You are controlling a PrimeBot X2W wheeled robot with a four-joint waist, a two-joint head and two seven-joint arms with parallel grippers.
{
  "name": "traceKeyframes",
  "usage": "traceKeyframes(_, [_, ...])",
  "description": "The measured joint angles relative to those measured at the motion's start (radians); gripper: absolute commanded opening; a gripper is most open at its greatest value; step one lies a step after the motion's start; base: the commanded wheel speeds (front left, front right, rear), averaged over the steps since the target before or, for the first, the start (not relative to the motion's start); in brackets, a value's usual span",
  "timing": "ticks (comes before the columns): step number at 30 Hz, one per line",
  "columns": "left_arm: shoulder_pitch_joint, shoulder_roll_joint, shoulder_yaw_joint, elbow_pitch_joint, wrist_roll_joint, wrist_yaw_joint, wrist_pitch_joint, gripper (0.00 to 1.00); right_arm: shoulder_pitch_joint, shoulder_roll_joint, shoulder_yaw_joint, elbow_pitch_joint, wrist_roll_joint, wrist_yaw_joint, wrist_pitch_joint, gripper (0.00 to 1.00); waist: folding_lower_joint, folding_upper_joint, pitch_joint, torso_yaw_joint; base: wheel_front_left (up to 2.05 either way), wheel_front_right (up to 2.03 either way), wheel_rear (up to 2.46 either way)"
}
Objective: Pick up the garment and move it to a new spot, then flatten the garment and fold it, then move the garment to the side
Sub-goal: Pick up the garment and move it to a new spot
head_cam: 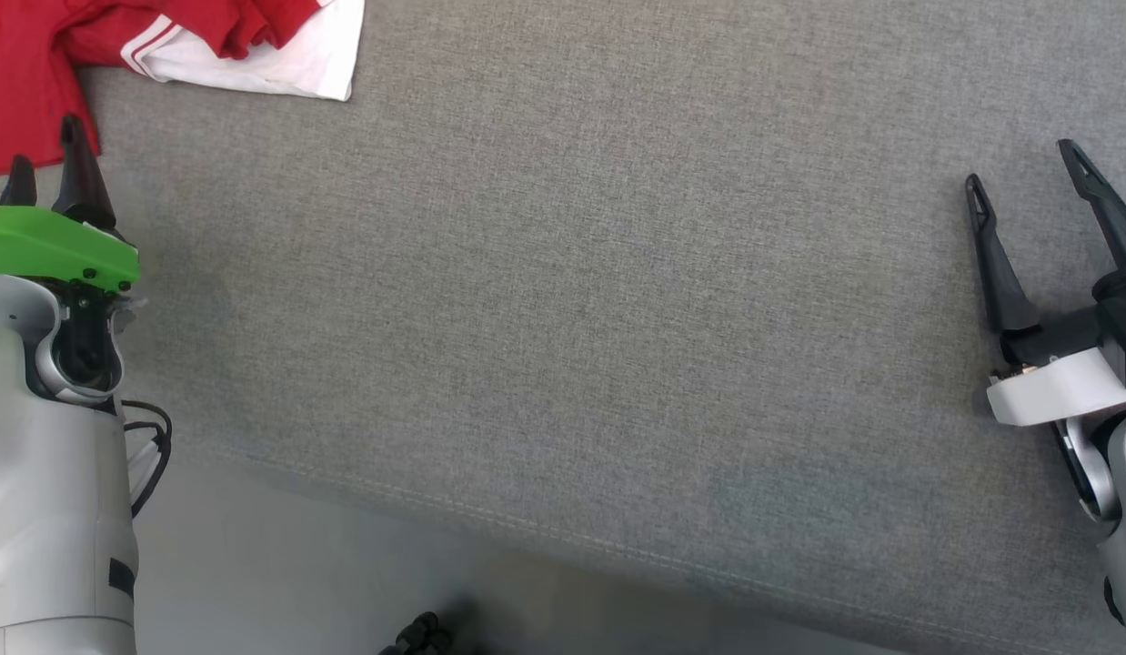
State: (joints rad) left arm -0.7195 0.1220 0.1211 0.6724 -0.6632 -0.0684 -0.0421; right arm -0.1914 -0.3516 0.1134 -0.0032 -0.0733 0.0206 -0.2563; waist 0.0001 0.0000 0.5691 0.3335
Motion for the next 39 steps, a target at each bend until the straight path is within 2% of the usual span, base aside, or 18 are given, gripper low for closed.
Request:
traceKeyframes(13, [-0.094,0.058,-0.048,0.137,0.068,0.018,0.034,1.00,-0.013,-0.002,0.011,-0.032,0.000,0.006,-0.007,1.00,0.0000,-0.0001,0.030,-0.023,0.00,0.00,0.00])
traceKeyframes(30, [-0.151,0.069,-0.062,0.273,0.077,0.025,0.041,1.00,-0.014,-0.009,0.005,-0.050,0.000,0.005,-0.008,1.00,0.0000,0.0000,0.043,-0.039,0.00,0.00,0.00])
traceKeyframes(31, [-0.153,0.070,-0.062,0.281,0.077,0.025,0.041,0.97,-0.014,-0.008,0.004,-0.051,0.001,0.005,-0.008,1.00,0.0000,0.0000,0.043,-0.040,0.00,0.00,0.00])
traceKeyframes(33, [-0.159,0.070,-0.062,0.294,0.077,0.025,0.040,0.75,-0.014,-0.009,0.002,-0.052,0.001,0.004,-0.008,1.00,0.0000,0.0000,0.043,-0.042,0.00,0.00,0.00])
traceKeyframes(35, [-0.167,0.070,-0.062,0.303,0.077,0.025,0.035,0.64,-0.014,-0.010,0.000,-0.053,0.001,0.004,-0.008,1.00,0.0000,0.0000,0.043,-0.044,0.00,0.00,0.00])
traceKeyframes(36, [-0.172,0.070,-0.062,0.309,0.077,0.024,0.031,0.50,-0.013,-0.011,-0.001,-0.053,0.001,0.004,-0.007,1.00,0.0000,0.0000,0.042,-0.044,0.00,0.00,0.00])
traceKeyframes(38, [-0.180,0.070,-0.062,0.320,0.077,0.023,0.026,0.39,-0.012,-0.013,-0.003,-0.054,0.001,0.004,-0.007,1.00,0.0000,0.0000,0.042,-0.045,0.00,0.00,0.00])
traceKeyframes(39, [-0.184,0.071,-0.062,0.325,0.077,0.023,0.023,0.26,-0.012,-0.013,-0.004,-0.054,0.001,0.004,-0.007,1.00,0.0000,0.0000,0.041,-0.045,0.00,0.00,0.00])
